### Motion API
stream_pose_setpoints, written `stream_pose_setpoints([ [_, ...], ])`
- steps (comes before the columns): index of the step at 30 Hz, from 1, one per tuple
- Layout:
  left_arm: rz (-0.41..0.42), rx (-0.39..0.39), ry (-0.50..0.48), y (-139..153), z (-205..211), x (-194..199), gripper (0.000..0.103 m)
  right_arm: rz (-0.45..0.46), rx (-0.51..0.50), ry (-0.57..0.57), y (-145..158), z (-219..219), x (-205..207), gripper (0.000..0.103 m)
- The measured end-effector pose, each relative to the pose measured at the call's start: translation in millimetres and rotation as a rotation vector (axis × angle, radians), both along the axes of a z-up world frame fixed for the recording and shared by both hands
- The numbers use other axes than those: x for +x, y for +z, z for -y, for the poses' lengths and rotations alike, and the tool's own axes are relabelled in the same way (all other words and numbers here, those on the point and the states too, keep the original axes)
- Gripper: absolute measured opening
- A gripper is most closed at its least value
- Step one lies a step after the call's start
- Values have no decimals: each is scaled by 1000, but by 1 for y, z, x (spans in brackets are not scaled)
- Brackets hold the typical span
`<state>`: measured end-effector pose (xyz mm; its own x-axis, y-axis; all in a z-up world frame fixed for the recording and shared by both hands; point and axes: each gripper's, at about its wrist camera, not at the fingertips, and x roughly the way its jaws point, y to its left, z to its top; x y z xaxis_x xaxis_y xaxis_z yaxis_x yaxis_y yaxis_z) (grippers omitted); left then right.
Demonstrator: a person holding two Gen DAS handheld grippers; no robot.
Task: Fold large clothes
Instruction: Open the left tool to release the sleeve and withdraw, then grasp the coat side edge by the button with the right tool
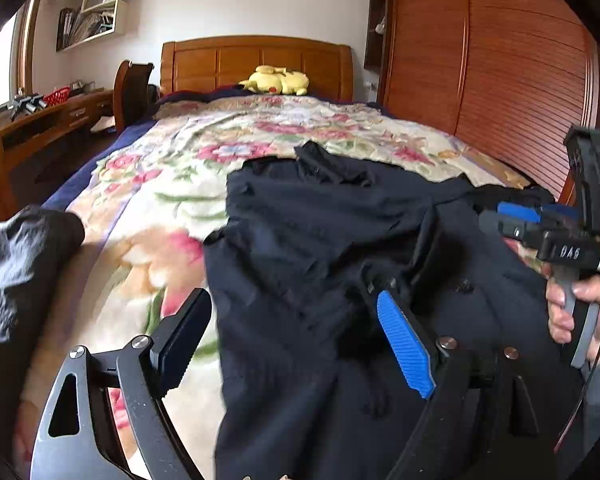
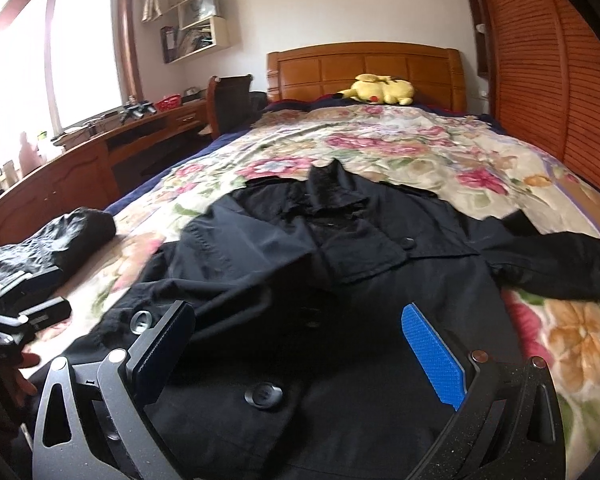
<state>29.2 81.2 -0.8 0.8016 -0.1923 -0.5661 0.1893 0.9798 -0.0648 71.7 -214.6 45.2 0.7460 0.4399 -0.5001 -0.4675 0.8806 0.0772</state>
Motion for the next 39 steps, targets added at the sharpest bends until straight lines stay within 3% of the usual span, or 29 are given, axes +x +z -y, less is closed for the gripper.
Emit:
stream_pose_setpoints([
  [9,-7,-3,44,-13,-36,-11,86,-17,-29,137,-8,-42,9,100],
  [16,-9,5,72,-17,-59,-17,86,-34,-121,265,-23,-90,12,100],
  [25,-26,-30,98,-19,-74,-13,86,-90,-214,301,-51,-112,30,99],
  [32,-33,-4,109,-22,-70,-9,86,-123,-273,286,-64,-134,37,98],
  [39,-41,-3,115,-25,-71,-7,86,-140,-289,291,-67,-135,35,76],
])
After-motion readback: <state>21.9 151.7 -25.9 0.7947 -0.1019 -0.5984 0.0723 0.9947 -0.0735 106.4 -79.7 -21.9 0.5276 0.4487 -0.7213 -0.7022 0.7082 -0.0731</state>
